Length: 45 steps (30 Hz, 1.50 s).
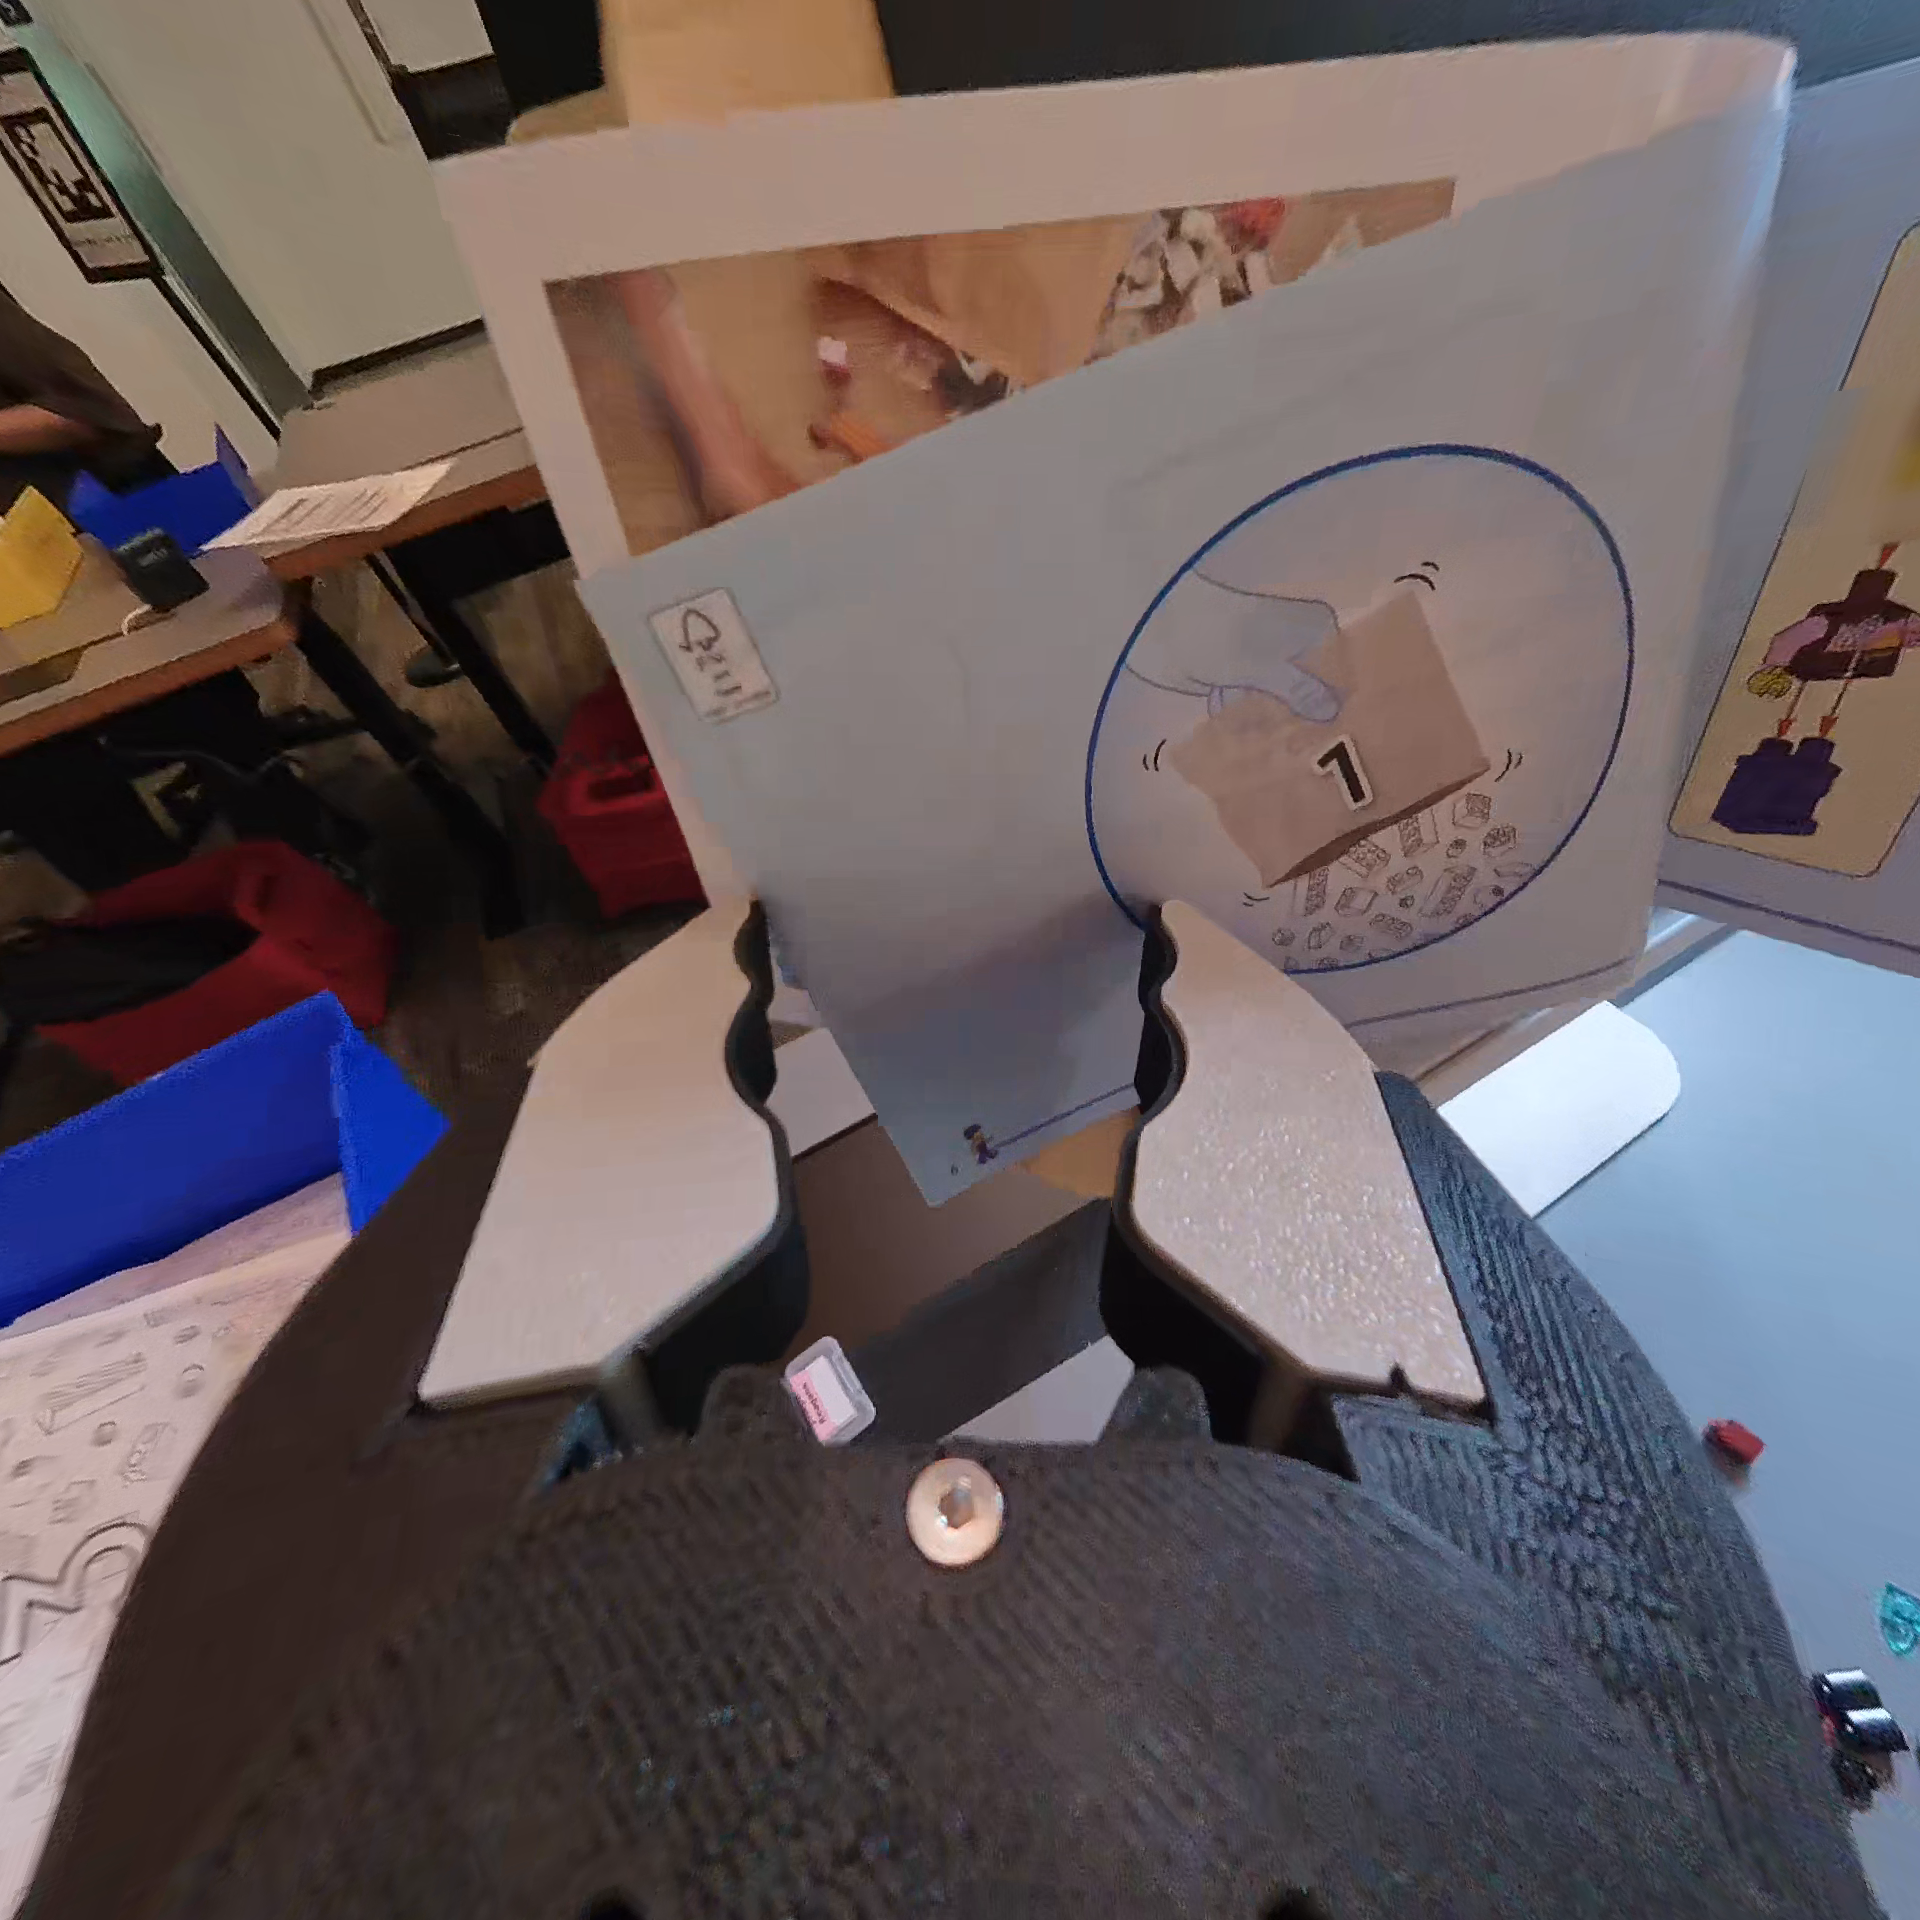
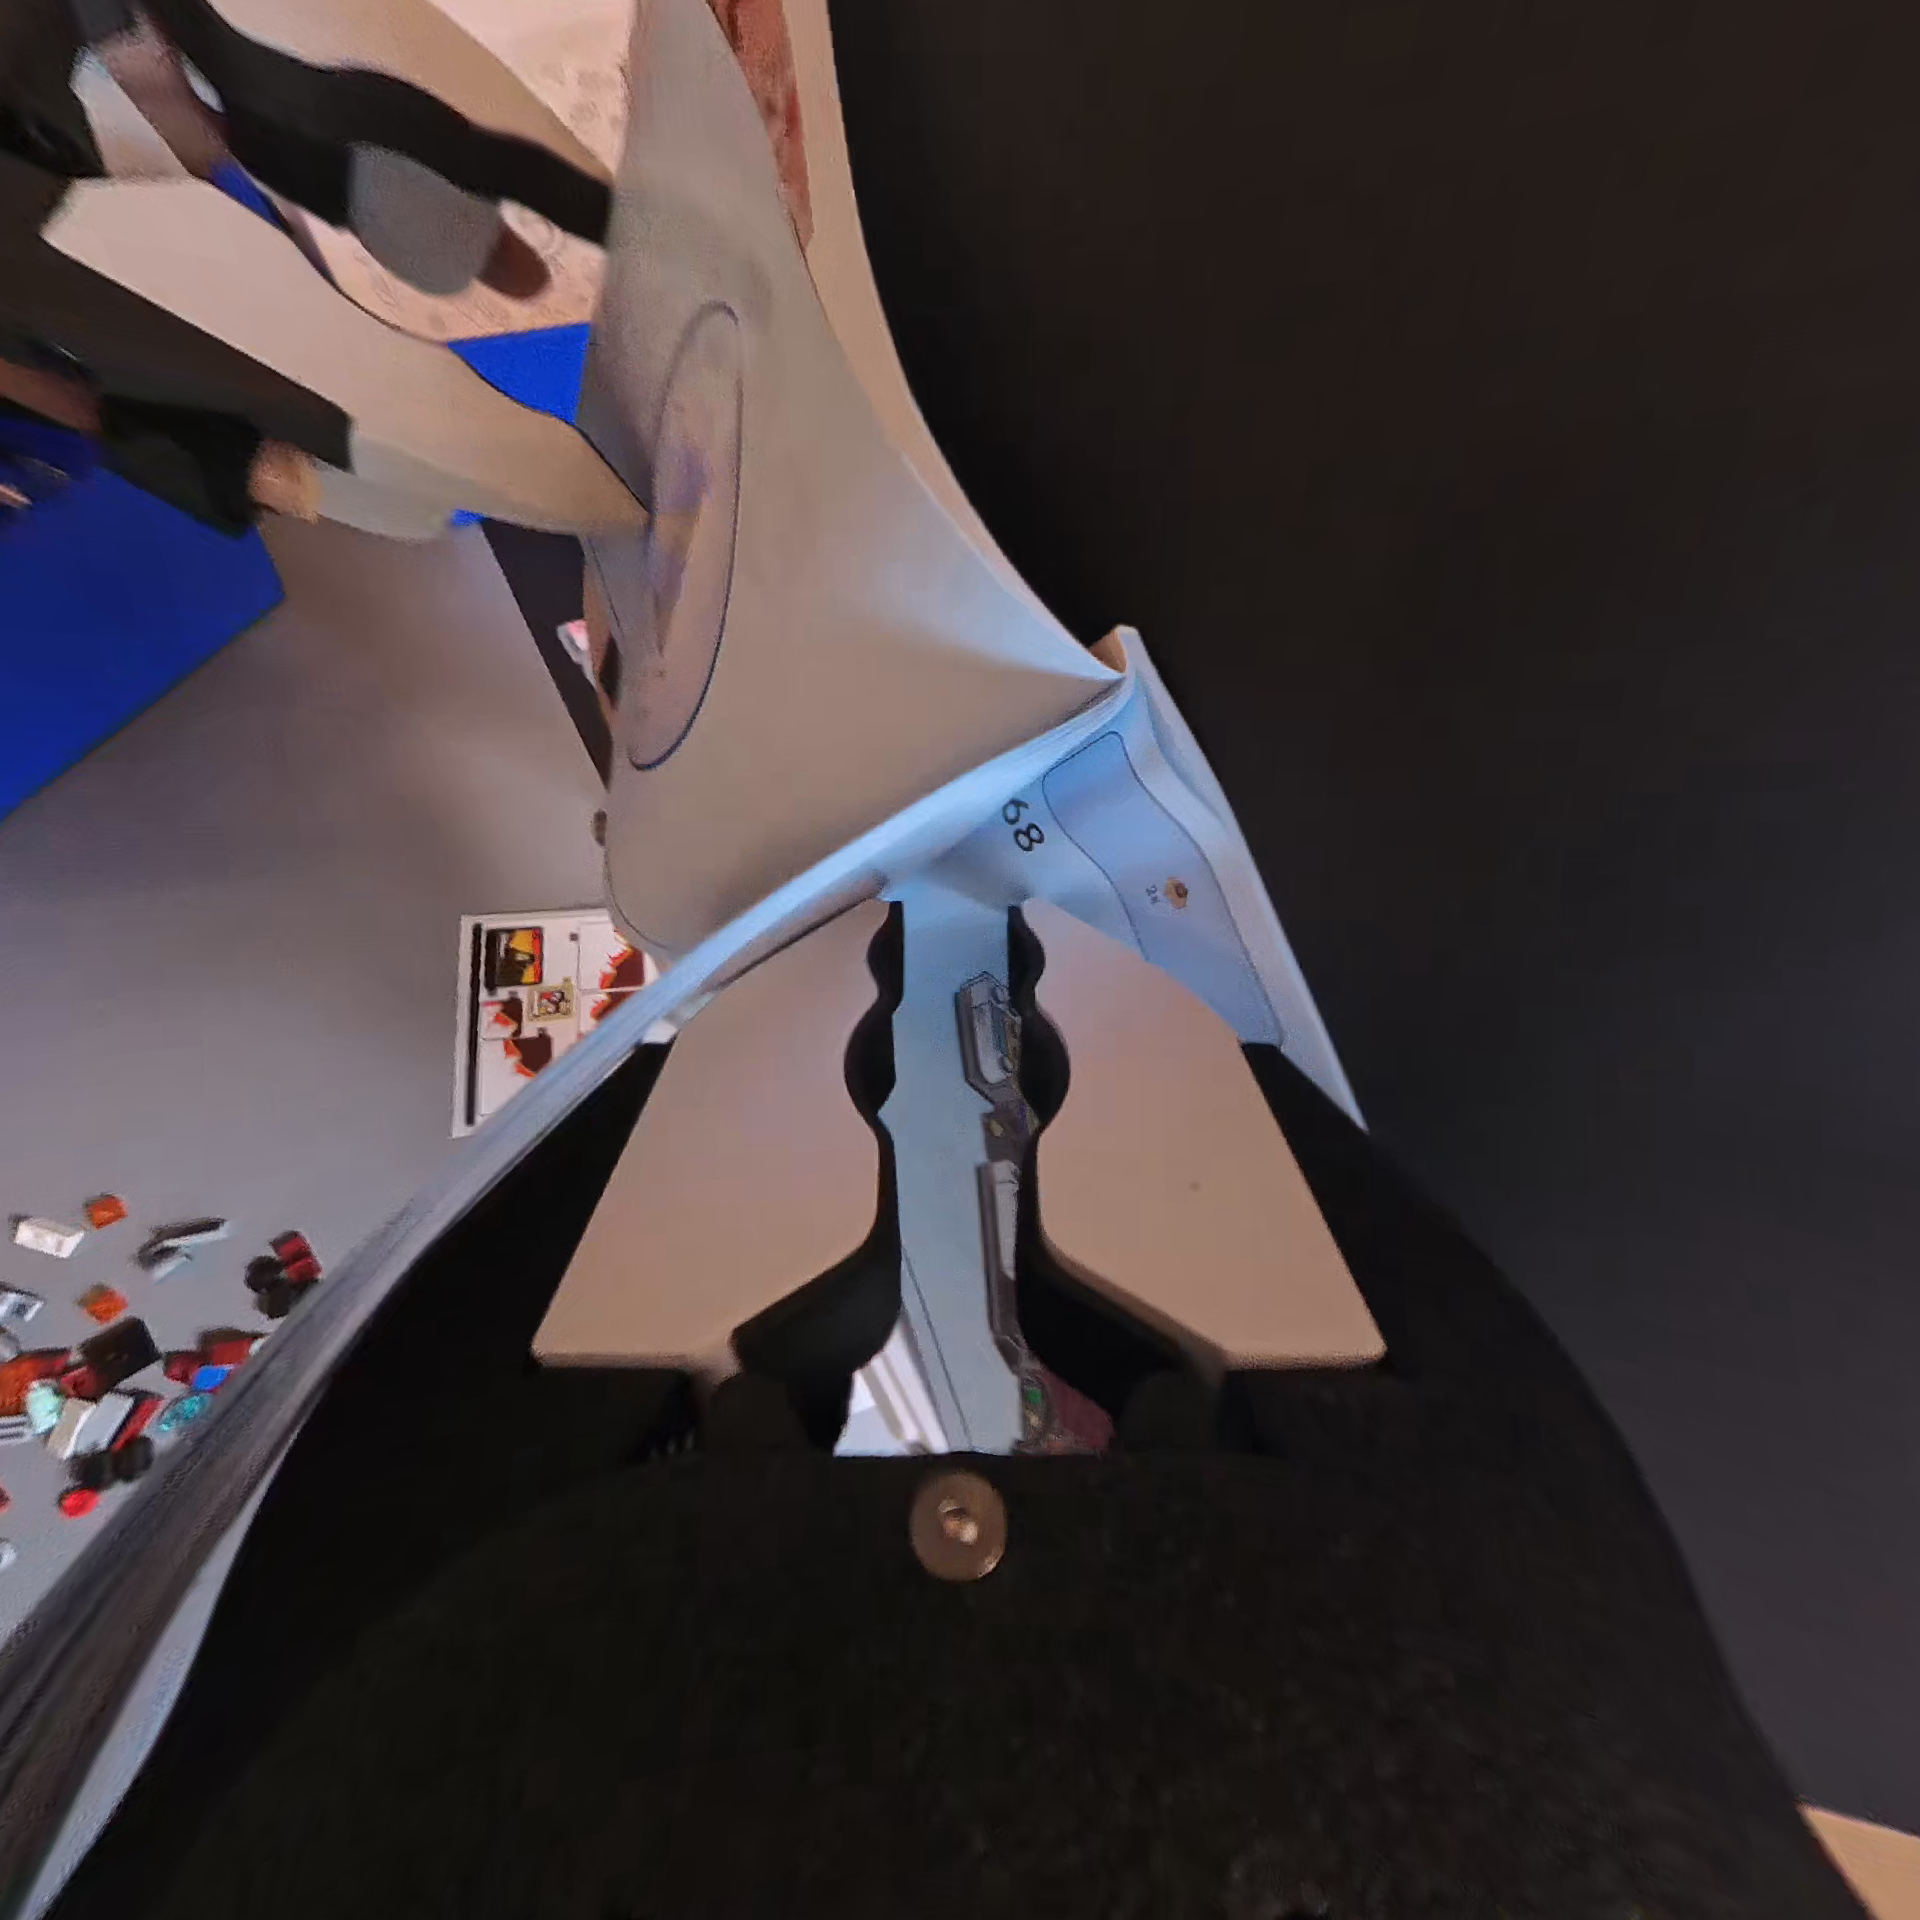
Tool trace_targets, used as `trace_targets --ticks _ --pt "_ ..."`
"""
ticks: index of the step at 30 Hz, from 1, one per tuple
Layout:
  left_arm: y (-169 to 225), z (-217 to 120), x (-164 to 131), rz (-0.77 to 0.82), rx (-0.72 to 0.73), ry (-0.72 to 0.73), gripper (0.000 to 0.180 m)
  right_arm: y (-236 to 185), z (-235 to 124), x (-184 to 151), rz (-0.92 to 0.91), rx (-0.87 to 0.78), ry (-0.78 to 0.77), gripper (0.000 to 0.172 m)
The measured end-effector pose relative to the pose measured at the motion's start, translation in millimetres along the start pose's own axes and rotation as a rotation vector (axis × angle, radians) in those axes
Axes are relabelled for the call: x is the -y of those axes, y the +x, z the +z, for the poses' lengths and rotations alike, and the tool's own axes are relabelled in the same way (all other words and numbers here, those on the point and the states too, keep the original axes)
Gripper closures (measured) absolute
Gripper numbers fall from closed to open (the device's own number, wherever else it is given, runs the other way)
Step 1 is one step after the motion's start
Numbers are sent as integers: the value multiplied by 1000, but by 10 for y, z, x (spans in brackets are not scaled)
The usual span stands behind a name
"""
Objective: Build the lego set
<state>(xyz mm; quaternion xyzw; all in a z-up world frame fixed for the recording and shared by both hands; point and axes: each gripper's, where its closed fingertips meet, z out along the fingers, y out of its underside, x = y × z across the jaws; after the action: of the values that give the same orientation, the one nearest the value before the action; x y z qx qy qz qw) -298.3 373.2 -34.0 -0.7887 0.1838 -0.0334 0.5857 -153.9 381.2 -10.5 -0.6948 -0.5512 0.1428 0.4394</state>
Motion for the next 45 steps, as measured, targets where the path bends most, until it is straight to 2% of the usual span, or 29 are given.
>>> trace_targets --ticks 2,4,8,12,17,19,21,23,24,26,27,29,31,34,38,39,41,44,45 --pt "126 50 -121 -24 -68 -11 120 -75 48 -12 24 -7 50 149" --pt "169 74 -200 -37 -78 -12 126 -113 77 2 51 -24 95 145" --pt "228 82 -335 -38 -85 -37 131 -196 70 94 128 -29 160 123" --pt "251 77 -404 -41 -78 -54 132 -257 147 168 85 -163 190 109" --pt "226 12 -523 0 -79 -97 134 -224 277 196 -68 -434 169 99" --pt "46 -126 -544 -42 -11 -102 135 -213 316 180 -120 -507 158 96" --pt "-308 -393 -431 -157 151 -13 154 -212 328 172 -149 -542 177 95" --pt "-463 -713 -214 -208 226 115 150 -213 325 173 -148 -550 203 95" --pt "-409 -842 -80 -198 220 173 150 -212 326 175 -146 -553 210 95" --pt "25 -955 186 -154 71 273 160 -211 327 182 -135 -555 224 95" --pt "330 -913 238 -115 -32 274 162 -211 324 188 -123 -552 237 95" --pt "834 -641 106 -18 -161 160 159 -206 313 200 -100 -544 271 96" --pt "1054 -289 -86 72 -162 79 161 -199 288 213 -64 -524 311 99" --pt "983 73 -226 118 -62 25 164 -166 210 208 7 -462 365 107" --pt "763 169 -144 118 39 63 180 -143 -28 -6 98 -352 412 105" --pt "725 171 -114 111 44 73 180 -145 -108 -115 96 -353 416 111" --pt "699 179 -74 111 36 78 180 -147 -173 -392 65 -386 380 127" --pt "672 195 9 166 75 100 180 50 -134 -837 -41 -535 224 135" --pt "669 206 33 178 92 106 180 141 -176 -891 -83 -591 221 147"
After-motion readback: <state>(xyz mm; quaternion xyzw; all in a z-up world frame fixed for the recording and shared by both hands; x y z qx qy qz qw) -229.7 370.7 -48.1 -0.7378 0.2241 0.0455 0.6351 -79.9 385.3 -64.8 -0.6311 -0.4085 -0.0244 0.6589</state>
